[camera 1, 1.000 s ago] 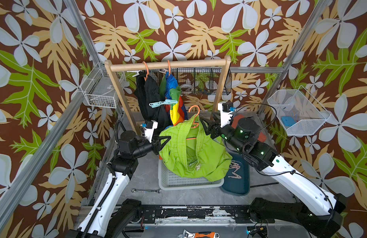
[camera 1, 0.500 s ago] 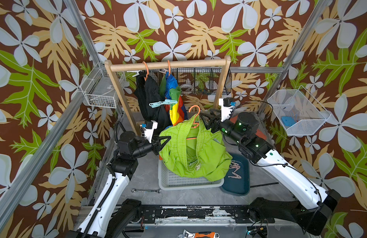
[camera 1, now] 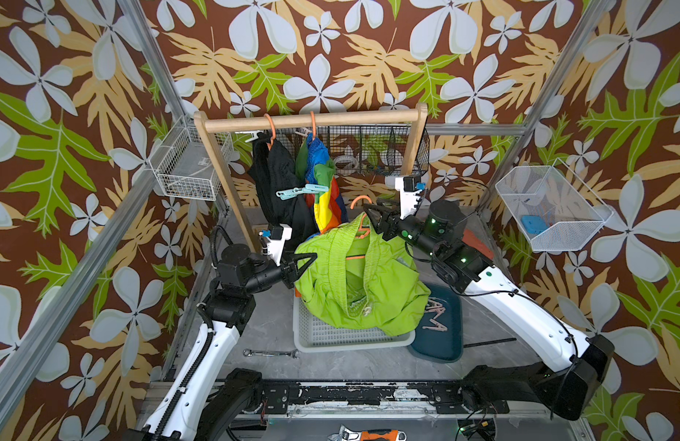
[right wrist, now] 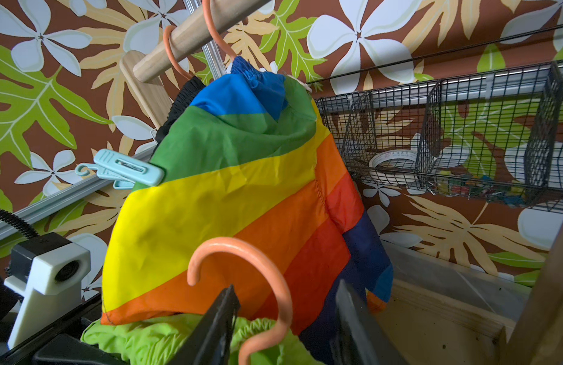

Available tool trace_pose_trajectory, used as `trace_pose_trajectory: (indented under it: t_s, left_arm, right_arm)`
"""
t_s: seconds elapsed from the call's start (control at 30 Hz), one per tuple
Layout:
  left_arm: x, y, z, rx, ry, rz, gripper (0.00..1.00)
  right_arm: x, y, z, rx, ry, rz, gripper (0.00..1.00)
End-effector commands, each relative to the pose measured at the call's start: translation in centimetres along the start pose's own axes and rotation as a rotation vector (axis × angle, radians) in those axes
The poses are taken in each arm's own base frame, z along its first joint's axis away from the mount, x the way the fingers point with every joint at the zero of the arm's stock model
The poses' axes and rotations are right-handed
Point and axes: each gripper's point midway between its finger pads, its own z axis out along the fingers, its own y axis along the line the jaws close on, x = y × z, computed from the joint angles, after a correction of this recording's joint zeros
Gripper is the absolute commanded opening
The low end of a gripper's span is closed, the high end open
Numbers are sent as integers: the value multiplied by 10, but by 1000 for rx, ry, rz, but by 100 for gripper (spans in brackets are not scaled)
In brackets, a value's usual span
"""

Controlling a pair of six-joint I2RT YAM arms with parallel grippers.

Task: Remove the clothespins securing shorts to the hanger
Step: Remove the shorts from the hanger.

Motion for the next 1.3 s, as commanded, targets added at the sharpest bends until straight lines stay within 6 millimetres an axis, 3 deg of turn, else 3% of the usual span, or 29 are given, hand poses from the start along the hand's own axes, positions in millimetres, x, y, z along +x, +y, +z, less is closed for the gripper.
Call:
trace_pose_trajectory:
  t_s: [0.0, 0.13, 0.3, 0.53, 0.57, 0.73, 0.93, 1.1, 1.27]
  left_arm:
    - [-14, -9, -2, 29, -50, 52, 0]
    - [-14, -9, -2, 32, -50, 54, 0]
    - [-13, -7, -2, 22, -48, 52, 0]
    - [-14, -1, -1, -7, -50, 40, 0]
    - [-15, 1, 0, -14, -51, 39, 11]
    - [-15, 10, -1, -63, -56, 31, 100]
    - [-21, 12, -4, -164, -71, 47, 100]
    - [-40, 18, -14, -488, -81, 134, 100]
    - [-60, -9, -14, -671, -150, 223, 100]
  right_arm:
    - [-8, 5, 3, -26, -32, -13, 42]
    - [-11, 8, 4, -41, -40, -12, 21]
    - [-12, 10, 3, -53, -40, -12, 1]
    - [-11, 8, -1, -37, -41, -26, 0]
    - [-12, 7, -2, -32, -44, -30, 0]
    - [-20, 4, -9, 4, -62, -70, 0]
    - [-21, -12, -16, 107, -55, -145, 0]
    - [-24, -25, -28, 186, -70, -198, 0]
    - [-24, -20, -33, 165, -82, -199, 0]
